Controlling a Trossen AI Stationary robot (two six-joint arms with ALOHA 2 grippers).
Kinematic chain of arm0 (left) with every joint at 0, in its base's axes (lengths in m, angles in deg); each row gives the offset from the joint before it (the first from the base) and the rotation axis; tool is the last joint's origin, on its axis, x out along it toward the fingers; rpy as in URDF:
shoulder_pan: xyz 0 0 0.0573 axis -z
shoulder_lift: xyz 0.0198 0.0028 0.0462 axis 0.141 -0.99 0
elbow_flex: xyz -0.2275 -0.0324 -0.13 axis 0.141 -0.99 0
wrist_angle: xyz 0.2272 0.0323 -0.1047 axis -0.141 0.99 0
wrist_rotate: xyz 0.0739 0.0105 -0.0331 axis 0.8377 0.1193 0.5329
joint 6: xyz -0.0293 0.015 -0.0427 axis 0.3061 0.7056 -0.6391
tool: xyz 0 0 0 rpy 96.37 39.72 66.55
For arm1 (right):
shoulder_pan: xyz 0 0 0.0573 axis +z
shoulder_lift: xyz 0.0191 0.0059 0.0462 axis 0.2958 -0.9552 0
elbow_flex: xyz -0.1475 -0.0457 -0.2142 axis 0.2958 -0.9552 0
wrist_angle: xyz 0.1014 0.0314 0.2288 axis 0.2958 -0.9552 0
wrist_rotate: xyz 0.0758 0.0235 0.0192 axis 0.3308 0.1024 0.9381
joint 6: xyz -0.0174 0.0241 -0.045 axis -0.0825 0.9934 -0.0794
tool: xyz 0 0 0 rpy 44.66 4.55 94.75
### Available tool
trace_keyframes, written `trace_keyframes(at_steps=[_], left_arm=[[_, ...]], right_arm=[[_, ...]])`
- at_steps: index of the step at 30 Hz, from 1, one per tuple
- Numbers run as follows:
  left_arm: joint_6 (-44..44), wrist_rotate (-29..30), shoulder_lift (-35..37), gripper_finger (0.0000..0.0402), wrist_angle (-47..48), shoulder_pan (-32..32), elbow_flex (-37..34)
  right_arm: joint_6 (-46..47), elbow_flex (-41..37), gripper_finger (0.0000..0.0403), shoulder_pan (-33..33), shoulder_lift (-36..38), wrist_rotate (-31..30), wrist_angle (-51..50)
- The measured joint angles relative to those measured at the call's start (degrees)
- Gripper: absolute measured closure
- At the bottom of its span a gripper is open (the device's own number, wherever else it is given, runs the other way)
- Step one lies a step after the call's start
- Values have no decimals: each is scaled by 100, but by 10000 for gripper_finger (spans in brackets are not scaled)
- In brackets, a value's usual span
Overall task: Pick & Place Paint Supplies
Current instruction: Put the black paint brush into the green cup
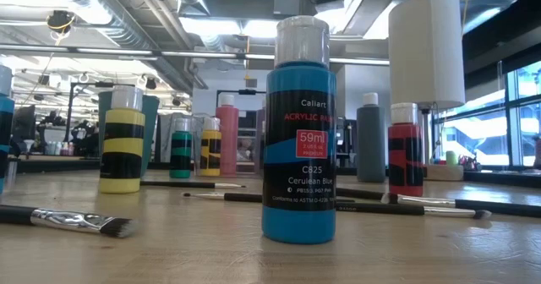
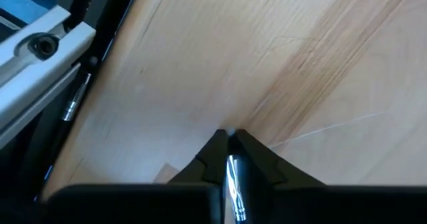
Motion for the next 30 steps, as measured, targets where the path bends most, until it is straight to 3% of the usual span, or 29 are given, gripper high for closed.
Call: trace_keyframes(at_steps=[14,17,23,30], left_arm=[[2,2,0,96,0,0,-1],[50,2,0,96,0,2,0],[59,15,0,96,0,0,0],[69,15,0,96,0,0,-1]], right_arm=[[2134,0,402,-99,0,-763,-8],[2183,3,402,-165,-4,-881,-27],[2119,233,403,-426,-88,-1716,-559],[2773,752,402,-759,-78,-1672,-1223]])
